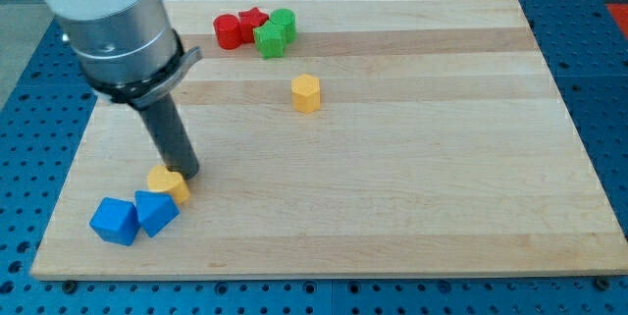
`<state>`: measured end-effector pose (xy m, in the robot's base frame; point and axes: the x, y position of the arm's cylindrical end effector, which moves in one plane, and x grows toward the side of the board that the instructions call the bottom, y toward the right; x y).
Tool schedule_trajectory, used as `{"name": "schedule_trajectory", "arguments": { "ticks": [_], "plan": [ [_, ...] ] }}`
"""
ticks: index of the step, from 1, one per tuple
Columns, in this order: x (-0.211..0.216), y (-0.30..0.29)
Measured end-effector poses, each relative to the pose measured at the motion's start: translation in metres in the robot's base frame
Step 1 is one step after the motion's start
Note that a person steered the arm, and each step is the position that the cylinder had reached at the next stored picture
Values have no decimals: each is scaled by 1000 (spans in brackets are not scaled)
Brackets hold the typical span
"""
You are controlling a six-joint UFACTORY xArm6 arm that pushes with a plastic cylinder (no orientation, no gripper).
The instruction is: Push the yellow hexagon into the blue triangle
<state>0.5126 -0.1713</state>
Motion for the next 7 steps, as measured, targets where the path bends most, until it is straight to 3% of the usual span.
{"name": "schedule_trajectory", "arguments": {
  "ticks": [2,4,5,6,7],
  "plan": [
    [3,-2],
    [-46,150],
    [-115,200],
    [-143,179],
    [-132,142]
  ]
}}
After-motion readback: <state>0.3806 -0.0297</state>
